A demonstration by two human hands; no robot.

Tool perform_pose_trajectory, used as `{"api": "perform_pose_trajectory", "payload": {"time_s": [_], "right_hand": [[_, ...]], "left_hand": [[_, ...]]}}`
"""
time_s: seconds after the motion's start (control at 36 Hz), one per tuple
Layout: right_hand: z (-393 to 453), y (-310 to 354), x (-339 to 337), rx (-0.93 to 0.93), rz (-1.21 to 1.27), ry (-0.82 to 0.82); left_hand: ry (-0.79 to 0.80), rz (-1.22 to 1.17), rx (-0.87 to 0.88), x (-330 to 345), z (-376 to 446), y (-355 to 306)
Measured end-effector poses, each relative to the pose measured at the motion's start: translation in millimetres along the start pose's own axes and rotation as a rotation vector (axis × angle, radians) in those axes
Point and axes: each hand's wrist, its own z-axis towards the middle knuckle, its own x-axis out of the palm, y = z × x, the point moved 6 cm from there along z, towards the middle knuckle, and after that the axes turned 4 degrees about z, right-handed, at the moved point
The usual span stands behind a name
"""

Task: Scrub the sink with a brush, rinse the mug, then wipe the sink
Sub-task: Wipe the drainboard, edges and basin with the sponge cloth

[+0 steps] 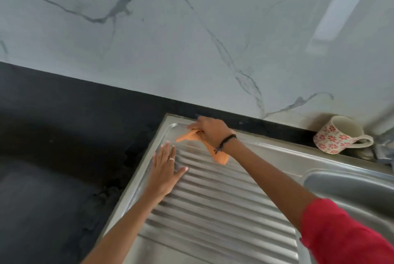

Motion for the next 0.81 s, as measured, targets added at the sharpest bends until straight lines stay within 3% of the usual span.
{"api": "perform_pose_trajectory", "payload": {"time_s": [0.08, 0.17, 0.31, 0.44, 0.61, 0.81], "right_hand": [[41.2, 25.4, -0.7, -0.130, -0.236, -0.028], [70.4, 36.9, 10.2, -0.161, -0.304, -0.002], [82.4, 30.0, 58.6, -0.113, -0.260, 0.217], [72.3, 28.0, 71.9, -0.200, -0.328, 0.338], [68.1, 18.1, 68.2, -0.180, -0.464, 0.382], [54.9, -7.3, 81.5, -0.211, -0.773, 0.236]], "left_hand": [[0.004, 0.017, 0.015, 1.3, 4.9, 5.8], [-0.017, 0.042, 0.028, 0.3, 4.7, 11.3], [0.013, 0.080, 0.026, -3.7, 9.8, 15.5], [0.065, 0.115, 0.033, -1.6, 13.5, 17.8], [0.102, 0.129, 0.051, -2.3, 16.0, 13.6], [0.134, 0.124, 0.075, 4.4, 13.6, 0.4]]}}
